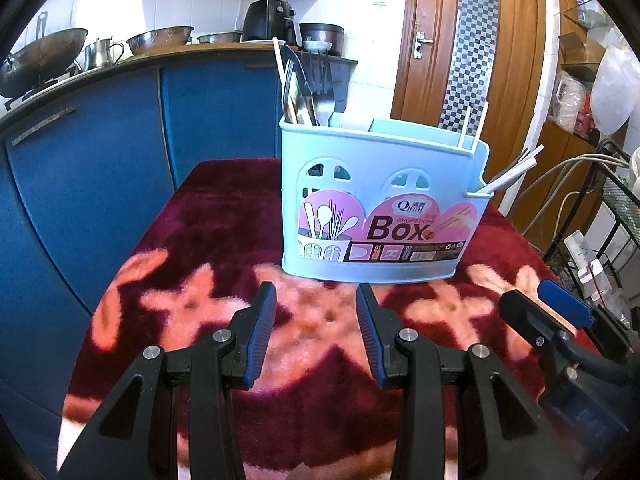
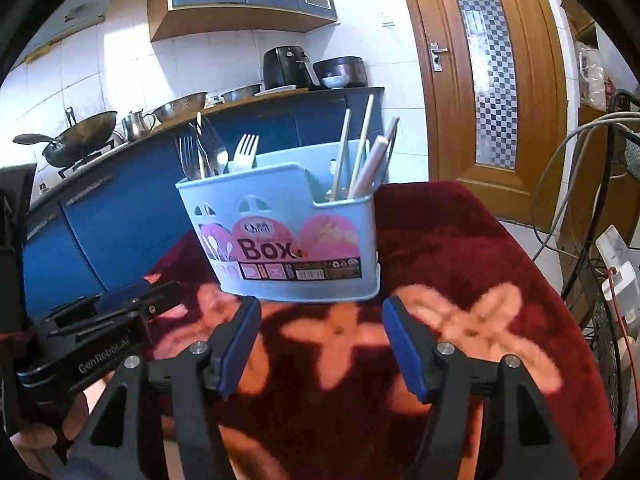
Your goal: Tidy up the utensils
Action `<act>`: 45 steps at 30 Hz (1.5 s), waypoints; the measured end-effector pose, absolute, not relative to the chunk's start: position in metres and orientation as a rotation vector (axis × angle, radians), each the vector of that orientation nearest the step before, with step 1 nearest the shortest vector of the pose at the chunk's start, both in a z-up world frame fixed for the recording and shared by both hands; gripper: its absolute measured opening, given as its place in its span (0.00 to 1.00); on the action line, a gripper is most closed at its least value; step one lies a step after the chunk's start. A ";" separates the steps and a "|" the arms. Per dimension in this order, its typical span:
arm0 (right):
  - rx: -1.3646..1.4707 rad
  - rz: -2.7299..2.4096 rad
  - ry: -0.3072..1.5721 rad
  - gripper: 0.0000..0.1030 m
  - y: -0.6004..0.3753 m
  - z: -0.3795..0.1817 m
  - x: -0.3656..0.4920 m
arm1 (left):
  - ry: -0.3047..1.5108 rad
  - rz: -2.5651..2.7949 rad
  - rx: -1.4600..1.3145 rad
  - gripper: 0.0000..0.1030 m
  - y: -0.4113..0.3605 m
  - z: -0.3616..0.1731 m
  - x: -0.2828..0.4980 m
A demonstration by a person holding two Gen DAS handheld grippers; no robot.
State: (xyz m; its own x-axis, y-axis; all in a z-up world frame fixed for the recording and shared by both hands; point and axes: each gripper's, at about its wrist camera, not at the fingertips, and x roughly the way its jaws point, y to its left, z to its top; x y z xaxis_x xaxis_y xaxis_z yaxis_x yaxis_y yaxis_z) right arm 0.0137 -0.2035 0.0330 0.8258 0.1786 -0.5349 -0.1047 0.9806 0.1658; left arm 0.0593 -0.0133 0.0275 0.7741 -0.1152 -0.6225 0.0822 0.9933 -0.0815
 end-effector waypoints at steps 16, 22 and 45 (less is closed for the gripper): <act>0.145 0.133 0.593 0.69 -0.207 0.028 0.013 | 0.663 -0.088 -0.020 0.46 -0.016 0.025 0.058; 0.144 0.133 0.592 0.69 -0.207 0.028 0.013 | 0.659 -0.088 -0.018 0.46 -0.015 0.026 0.057; 0.143 0.134 0.591 0.69 -0.206 0.029 0.012 | 0.657 -0.087 -0.016 0.46 -0.016 0.028 0.056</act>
